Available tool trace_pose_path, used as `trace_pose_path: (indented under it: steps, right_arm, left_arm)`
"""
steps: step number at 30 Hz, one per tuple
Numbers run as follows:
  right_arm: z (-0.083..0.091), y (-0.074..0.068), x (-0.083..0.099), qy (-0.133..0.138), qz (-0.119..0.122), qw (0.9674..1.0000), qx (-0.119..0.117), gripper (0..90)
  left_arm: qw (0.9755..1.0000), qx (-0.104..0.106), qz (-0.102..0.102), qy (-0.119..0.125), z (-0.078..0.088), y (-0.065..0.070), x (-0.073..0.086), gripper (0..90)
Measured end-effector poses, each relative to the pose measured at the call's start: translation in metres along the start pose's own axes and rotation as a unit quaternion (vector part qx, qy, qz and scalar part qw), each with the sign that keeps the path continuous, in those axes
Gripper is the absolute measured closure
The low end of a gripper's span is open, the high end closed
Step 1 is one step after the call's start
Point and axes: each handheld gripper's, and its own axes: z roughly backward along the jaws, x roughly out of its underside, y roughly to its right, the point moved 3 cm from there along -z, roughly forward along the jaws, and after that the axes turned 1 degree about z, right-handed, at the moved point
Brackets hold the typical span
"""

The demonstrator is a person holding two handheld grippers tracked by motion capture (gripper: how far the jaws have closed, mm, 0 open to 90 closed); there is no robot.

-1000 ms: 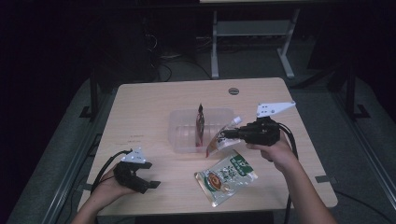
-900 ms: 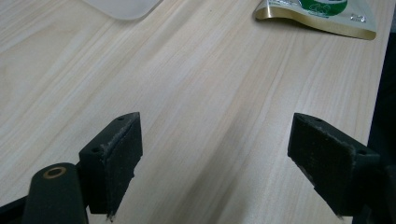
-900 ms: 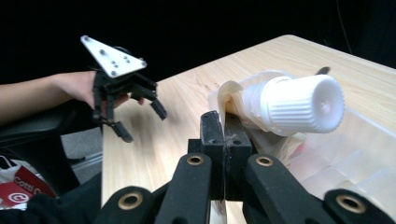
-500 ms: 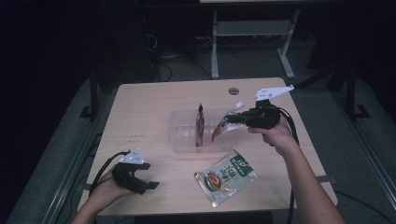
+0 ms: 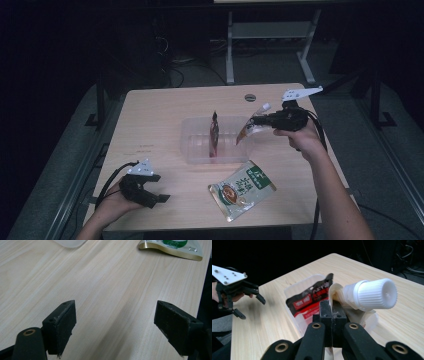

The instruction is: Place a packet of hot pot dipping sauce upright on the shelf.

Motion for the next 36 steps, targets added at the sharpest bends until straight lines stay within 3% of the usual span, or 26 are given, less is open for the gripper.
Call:
trace_pose_path:
  steps: [8,19,27,36]
  right_arm:
    - [0.009,0.009,0.005,-0.021,0.002,0.9995,0.022,89.2]
    - [0.019,0.009,0.000,-0.041,0.017,0.9982,0.041,89.2]
    - [0.005,0.007,-0.002,-0.068,0.029,0.9962,0.046,89.2]
    - [-0.007,0.009,0.000,-0.064,0.020,0.9967,0.045,88.9]
  left_arm:
    - [1.0000,0.000,0.002,-0.002,-0.001,0.000,0.000,17.5]
    - [1.0000,0.000,0.004,-0.002,-0.002,0.000,0.001,17.6]
    - [1.0000,0.000,0.004,-0.004,-0.002,0.000,0.001,17.5]
    - [1.0000,0.001,0.002,-0.006,-0.001,0.000,0.002,17.5]
